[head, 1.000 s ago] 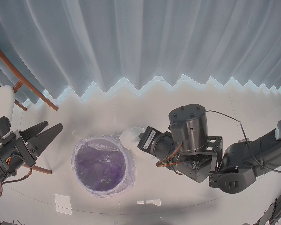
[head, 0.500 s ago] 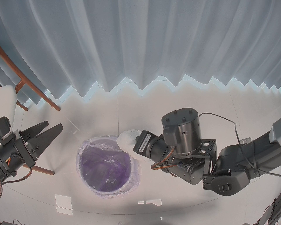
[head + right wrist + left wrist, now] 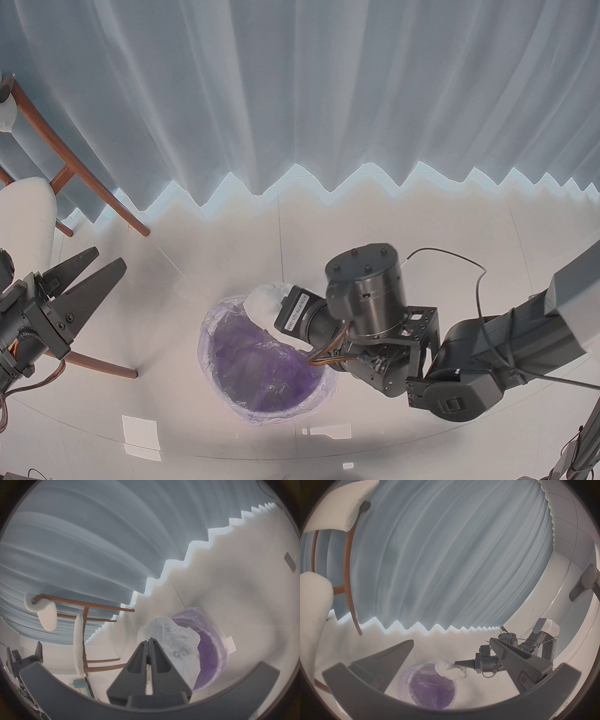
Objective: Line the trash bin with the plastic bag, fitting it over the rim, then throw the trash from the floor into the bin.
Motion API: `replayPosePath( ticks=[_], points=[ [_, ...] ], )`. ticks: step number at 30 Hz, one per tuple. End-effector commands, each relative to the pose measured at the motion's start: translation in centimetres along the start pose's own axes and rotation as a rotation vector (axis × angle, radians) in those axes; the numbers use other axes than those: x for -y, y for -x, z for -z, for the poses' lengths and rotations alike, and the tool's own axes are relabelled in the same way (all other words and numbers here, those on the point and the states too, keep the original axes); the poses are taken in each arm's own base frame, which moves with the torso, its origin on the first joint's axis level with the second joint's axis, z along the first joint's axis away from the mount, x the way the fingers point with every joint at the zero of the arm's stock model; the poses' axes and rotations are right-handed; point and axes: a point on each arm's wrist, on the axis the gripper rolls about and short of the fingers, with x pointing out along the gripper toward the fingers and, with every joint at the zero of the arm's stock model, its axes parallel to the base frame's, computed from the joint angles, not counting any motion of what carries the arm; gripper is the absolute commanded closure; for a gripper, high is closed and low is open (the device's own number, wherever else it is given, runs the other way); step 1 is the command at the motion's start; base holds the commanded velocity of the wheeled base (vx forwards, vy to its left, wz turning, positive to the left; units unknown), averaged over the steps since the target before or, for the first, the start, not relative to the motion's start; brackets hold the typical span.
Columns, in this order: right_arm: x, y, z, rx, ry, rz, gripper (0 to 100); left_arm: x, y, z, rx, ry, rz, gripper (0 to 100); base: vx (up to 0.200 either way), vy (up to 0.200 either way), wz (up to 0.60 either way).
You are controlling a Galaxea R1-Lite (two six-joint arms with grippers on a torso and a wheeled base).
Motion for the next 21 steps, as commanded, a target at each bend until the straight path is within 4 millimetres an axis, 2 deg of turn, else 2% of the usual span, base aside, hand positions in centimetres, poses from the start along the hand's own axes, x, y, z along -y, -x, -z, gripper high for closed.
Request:
replayPosePath(
  ticks=[1,7,15,21],
  points=[
    [1.1,-1.8,2.3,-0.05,0.03,0.045,100,-0.2,-0.1,0.2,-0.006,0.001,-0.007,0,0.0,0.0,0.0],
    [3.3,-4.2,4.0,-0.107,0.046,0.097,100,-0.1,-0.1,-0.1,0.014,-0.01,0.009,0,0.0,0.0,0.0],
    [4.9,-7.5,6.6,-0.124,0.055,0.112,100,-0.1,-0.3,-0.1,0.024,-0.016,0.016,0,0.0,0.0,0.0],
    [5.3,-8.3,6.6,-0.117,0.053,0.121,100,0.0,-0.5,-0.5,0.055,-0.026,0.032,0,0.0,0.0,0.0]
  ],
)
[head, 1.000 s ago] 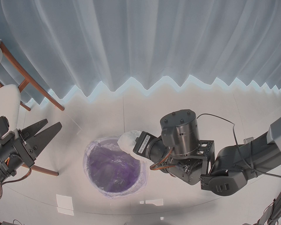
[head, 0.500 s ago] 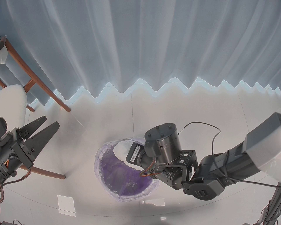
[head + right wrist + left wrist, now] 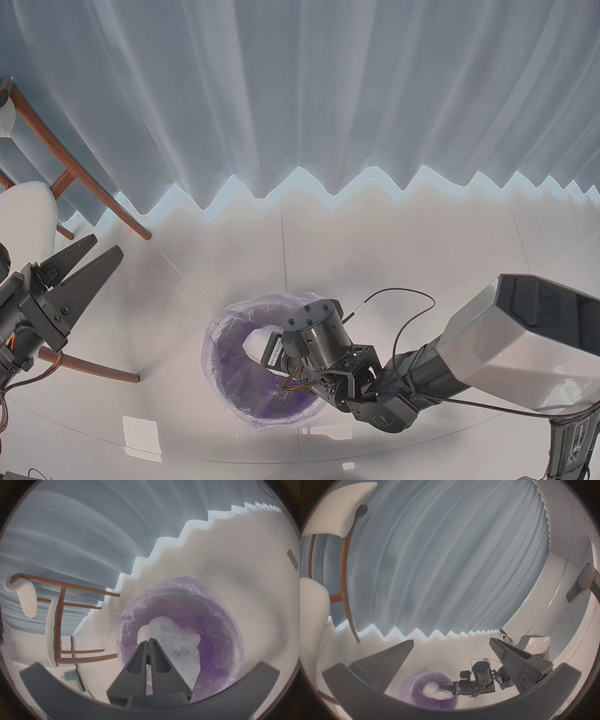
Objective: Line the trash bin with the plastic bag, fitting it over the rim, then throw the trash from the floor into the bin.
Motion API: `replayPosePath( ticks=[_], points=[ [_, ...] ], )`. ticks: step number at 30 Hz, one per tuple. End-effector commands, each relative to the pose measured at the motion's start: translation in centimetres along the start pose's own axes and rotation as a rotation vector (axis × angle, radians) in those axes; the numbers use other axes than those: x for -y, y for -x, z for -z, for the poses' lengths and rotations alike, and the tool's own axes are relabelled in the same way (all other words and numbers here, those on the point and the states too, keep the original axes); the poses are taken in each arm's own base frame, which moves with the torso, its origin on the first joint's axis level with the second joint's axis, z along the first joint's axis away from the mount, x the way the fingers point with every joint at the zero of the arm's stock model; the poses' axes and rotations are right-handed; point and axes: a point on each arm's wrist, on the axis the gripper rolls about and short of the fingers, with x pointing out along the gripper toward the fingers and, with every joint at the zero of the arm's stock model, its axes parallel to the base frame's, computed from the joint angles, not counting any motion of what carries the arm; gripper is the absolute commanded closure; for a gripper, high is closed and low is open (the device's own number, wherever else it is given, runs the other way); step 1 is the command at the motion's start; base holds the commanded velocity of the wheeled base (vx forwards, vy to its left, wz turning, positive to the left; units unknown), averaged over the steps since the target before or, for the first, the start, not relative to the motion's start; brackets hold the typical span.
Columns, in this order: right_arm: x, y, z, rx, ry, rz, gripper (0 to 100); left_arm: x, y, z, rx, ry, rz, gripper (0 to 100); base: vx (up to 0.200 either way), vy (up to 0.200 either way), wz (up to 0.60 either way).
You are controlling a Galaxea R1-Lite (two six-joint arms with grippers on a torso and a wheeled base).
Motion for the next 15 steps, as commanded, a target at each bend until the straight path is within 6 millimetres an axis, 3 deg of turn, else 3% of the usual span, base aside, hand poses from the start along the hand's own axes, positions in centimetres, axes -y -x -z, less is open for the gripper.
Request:
replayPosePath(
  ticks=[1,2,3,7,10,14,15],
  points=[
    [0.8,-1.2,0.8,-0.014,0.007,0.026,100,-0.1,-0.3,0.0,0.006,-0.003,0.005,0,0.0,0.0,0.0],
    [0.8,-1.1,0.7,-0.015,0.006,0.027,100,-0.2,-0.4,0.1,0.005,-0.005,0.003,0,0.0,0.0,0.0],
    [0.7,-1.0,0.7,-0.015,0.006,0.027,0,-0.3,-0.5,0.2,0.004,-0.014,0.001,0,0.0,0.0,0.0],
    [0.4,-0.1,0.0,0.001,-0.006,0.013,0,-0.5,-0.7,0.4,-0.003,-0.065,-0.01,0,0.0,0.0,0.0],
    [-0.3,1.8,-1.3,0.023,-0.016,-0.01,0,-0.5,-0.7,0.2,0.007,-0.069,-0.014,0,0.0,0.0,0.0],
    [-1.6,6.2,-4.1,0.072,-0.03,-0.069,0,-0.8,-0.8,-0.2,0.018,-0.068,-0.052,0,0.0,0.0,0.0],
    [-2.0,9.0,-5.6,0.115,-0.026,-0.093,0,-1.1,-0.8,-0.6,0.033,-0.076,-0.087,0,0.0,0.0,0.0]
  ],
)
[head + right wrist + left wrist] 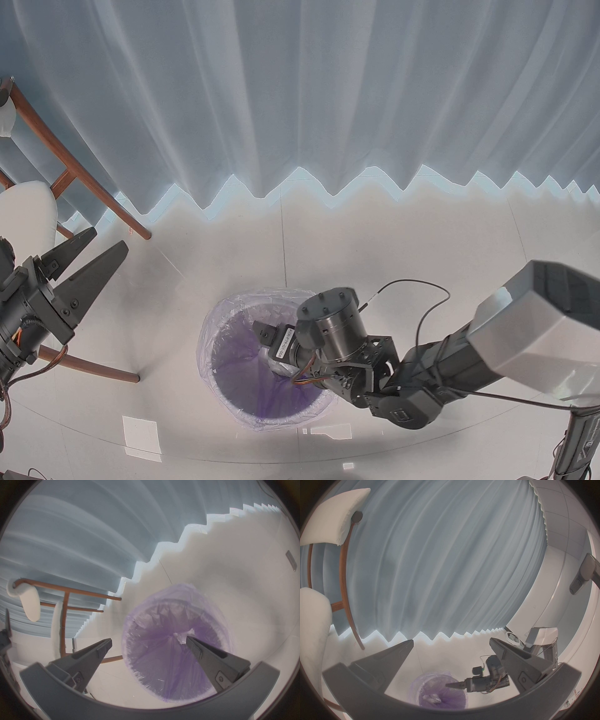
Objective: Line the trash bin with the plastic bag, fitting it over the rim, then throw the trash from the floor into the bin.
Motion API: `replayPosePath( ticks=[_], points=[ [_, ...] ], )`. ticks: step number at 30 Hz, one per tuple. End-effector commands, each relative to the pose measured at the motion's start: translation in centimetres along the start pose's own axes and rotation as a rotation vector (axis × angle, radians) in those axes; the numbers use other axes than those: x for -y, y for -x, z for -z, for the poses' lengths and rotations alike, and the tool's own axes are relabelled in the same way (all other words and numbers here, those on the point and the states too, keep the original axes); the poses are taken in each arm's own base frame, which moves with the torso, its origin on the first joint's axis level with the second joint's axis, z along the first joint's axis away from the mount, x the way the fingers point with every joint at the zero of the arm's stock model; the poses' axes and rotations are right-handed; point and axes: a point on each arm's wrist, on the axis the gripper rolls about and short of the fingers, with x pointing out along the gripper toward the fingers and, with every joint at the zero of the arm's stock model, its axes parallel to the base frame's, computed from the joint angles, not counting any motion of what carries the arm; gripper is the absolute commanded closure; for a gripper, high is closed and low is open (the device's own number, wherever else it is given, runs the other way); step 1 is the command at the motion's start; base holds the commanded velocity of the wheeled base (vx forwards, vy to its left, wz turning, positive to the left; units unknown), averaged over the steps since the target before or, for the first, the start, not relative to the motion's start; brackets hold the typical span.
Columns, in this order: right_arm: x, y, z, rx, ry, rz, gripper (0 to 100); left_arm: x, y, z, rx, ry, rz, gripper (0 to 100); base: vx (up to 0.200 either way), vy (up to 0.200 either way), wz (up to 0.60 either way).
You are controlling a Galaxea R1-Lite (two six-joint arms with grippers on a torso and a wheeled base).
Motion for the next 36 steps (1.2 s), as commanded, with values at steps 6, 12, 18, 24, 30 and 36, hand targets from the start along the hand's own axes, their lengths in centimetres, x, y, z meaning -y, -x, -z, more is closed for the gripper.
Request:
replayPosePath(
  ticks=[6,12,18,24,30,36],
  points=[
    [1.1,16.0,-8.7,0.299,0.102,-0.021,0,-0.9,0.0,-1.4,0.066,-0.031,-0.147,0,0.0,0.0,0.0],
    [7.2,24.4,-12.7,0.538,0.111,0.107,0,-0.3,1.6,-2.4,0.152,-0.061,-0.244,0,0.0,0.0,0.0],
    [12.8,31.2,-10.5,0.618,0.148,0.253,0,0.7,5.2,-1.9,0.176,-0.067,-0.371,0,0.0,0.0,0.0],
    [15.1,35.6,-6.7,0.751,0.213,0.326,0,2.9,10.6,-0.4,0.184,-0.066,-0.412,0,0.0,0.0,0.0],
    [17.1,37.3,-2.7,0.815,0.333,0.423,0,4.7,15.1,1.4,0.116,-0.093,-0.475,0,0.0,0.0,0.0],
    [19.0,36.9,0.6,0.813,0.388,0.467,0,5.9,17.7,3.8,0.096,-0.105,-0.557,0,0.0,0.0,0.0]
  ],
)
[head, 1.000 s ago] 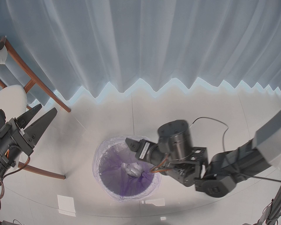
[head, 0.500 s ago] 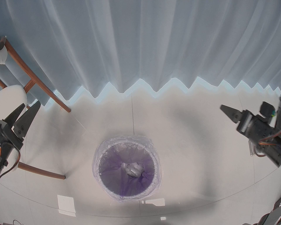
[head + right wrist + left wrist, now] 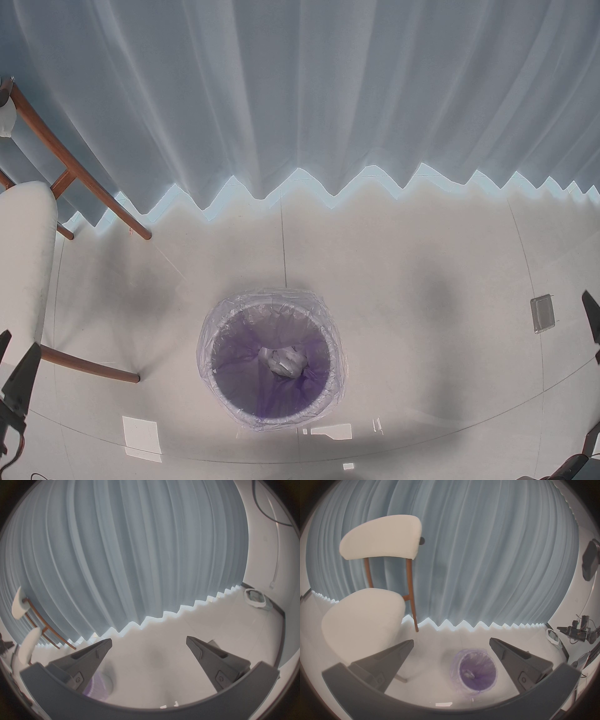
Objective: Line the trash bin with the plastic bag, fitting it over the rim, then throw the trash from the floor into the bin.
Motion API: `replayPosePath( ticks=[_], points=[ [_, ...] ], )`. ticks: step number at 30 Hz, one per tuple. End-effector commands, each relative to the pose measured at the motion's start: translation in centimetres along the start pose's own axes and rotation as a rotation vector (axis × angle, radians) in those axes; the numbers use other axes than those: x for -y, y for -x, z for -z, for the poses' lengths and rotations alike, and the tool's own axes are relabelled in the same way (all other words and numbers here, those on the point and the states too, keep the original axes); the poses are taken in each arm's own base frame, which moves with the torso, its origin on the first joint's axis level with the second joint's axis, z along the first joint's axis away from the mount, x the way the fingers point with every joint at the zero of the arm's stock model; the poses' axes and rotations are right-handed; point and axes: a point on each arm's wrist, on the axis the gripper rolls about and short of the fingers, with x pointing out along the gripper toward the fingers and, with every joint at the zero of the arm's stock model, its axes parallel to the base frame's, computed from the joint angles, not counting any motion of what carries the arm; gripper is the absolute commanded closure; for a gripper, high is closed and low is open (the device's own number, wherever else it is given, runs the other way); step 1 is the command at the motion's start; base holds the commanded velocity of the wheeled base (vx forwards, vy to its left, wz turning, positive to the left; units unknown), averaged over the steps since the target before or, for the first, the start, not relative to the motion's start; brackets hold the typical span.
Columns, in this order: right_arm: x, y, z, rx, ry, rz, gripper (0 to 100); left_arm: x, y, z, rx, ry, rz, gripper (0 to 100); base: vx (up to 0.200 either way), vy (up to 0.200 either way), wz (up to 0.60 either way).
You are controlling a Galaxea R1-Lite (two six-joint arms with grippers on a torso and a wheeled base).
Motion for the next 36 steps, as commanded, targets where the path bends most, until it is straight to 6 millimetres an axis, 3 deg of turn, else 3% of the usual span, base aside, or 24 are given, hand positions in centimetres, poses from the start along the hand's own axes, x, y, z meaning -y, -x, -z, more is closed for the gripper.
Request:
replayPosePath(
  ticks=[1,5,6,7,8,11,15,24,28,32,36],
  points=[
    [2.3,5.0,4.9,0.116,0.115,0.054,0,-0.1,6.0,3.3,0.172,-0.037,-0.104,0,0.0,0.0,0.0],
    [2.7,6.6,6.6,0.099,0.125,0.0,0,-0.5,5.6,6.2,0.127,-0.05,-0.129,0,0.0,0.0,0.0],
    [3.0,7.3,8.1,0.04,0.141,-0.013,0,-0.9,5.0,7.7,0.083,-0.072,-0.145,0,0.0,0.0,0.0],
    [3.1,7.4,8.5,0.013,0.144,-0.013,0,-1.0,4.9,8.0,0.075,-0.08,-0.148,0,0.0,0.0,0.0],
    [3.3,8.0,9.1,-0.012,0.12,-0.051,0,-1.4,4.4,9.5,0.026,-0.134,-0.154,0,0.0,0.0,0.0],
    [3.2,7.9,8.8,0.046,0.106,-0.065,0,-1.4,4.4,9.7,0.006,-0.154,-0.137,0,0.0,0.0,0.0],
    [3.4,7.9,9.3,-0.004,0.201,-0.026,0,-1.4,4.4,9.7,0.004,-0.16,-0.142,0,0.0,0.0,0.0],
    [3.5,7.9,9.4,-0.014,0.191,-0.008,0,-1.4,4.4,9.6,0.025,-0.066,-0.175,0,0.0,0.0,0.0],
    [3.5,7.9,9.4,-0.012,0.183,-0.005,0,-1.7,4.5,9.7,0.024,-0.113,-0.313,0,0.0,0.0,0.0],
    [3.5,7.9,9.4,-0.013,0.186,-0.005,0,-1.3,4.4,9.8,-0.008,-0.111,-0.127,0,0.0,0.0,0.0],
    [3.5,7.9,9.4,-0.014,0.188,-0.006,0,-1.4,4.5,9.8,-0.027,-0.12,-0.141,0,0.0,0.0,0.0]
  ],
)
